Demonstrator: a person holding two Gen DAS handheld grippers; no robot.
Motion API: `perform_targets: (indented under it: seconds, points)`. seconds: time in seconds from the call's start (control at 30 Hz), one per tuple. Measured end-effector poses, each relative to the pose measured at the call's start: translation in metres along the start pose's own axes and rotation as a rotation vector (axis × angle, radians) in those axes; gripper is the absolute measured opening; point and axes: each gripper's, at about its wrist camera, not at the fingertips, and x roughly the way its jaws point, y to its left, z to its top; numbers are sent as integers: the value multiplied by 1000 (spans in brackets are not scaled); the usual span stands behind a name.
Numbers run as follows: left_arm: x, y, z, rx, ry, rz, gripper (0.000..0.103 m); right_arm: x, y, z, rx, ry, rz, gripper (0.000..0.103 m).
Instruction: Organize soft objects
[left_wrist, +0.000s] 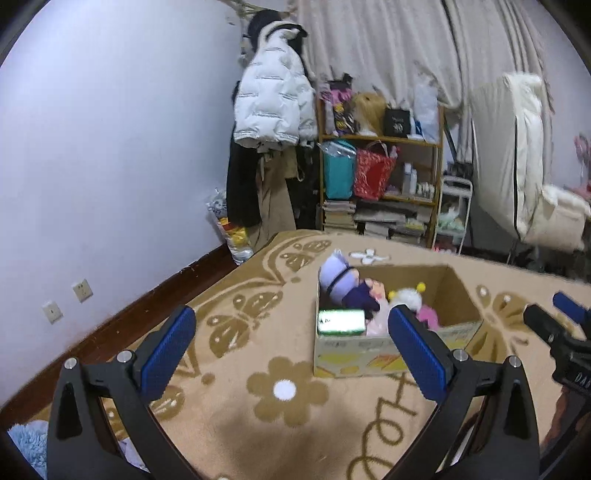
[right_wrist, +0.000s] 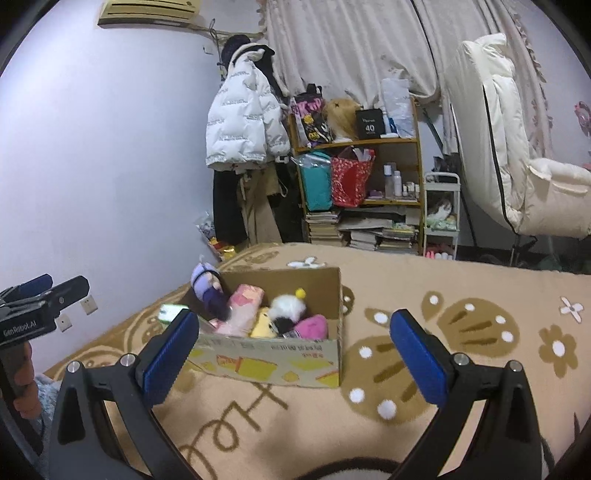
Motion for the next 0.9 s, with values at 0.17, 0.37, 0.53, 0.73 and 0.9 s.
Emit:
perform_targets:
  seconds: [0.17, 0.37, 0.53, 0.73, 0.9]
  points:
    - [5, -11, -9, 43, 16, -25, 103, 2, -7, -7, 3, 14, -7, 103]
    - [5, -14, -10, 48, 18, -27, 103, 4, -9, -10, 8, 25, -9, 103]
    - [6, -15, -11, 53, 23, -29, 103, 7, -7, -12, 2, 35, -10, 103]
    - [11, -18, -13, 66, 33, -38, 103, 6, -7, -12, 5, 34, -7, 103]
    - [9, -18, -14, 71, 32, -41, 103, 6, -7, -12, 5, 35, -8, 103]
